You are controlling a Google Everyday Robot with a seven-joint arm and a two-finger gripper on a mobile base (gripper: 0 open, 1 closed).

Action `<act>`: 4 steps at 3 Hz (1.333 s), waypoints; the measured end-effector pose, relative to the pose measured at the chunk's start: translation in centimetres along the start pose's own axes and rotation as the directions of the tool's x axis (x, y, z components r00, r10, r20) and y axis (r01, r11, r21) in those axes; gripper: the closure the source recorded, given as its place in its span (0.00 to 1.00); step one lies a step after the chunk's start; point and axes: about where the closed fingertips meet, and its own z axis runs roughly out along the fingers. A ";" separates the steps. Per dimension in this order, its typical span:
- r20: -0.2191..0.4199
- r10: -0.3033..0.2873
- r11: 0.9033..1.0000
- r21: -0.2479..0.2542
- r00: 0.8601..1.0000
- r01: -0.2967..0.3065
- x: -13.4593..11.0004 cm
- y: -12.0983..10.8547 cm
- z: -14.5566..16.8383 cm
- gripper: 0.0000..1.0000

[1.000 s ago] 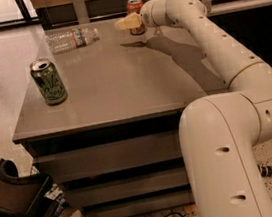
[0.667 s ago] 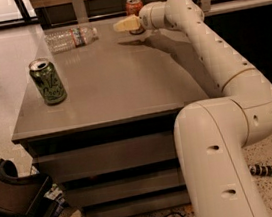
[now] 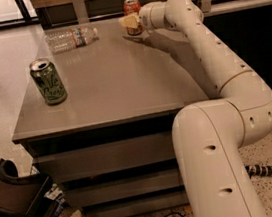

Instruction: Move coke can near green can

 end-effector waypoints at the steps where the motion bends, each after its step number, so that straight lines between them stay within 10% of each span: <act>1: -0.002 0.001 1.000 -0.004 1.000 -0.001 0.2 0.2 0.3 0.60; 3: -0.006 0.002 1.000 -0.011 1.000 -0.002 0.5 0.7 0.8 1.00; 4: -0.006 0.002 1.000 -0.012 1.000 -0.002 0.5 0.7 0.8 1.00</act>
Offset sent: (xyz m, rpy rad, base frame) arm 0.0004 0.0033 -0.0024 0.0000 0.0029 0.0036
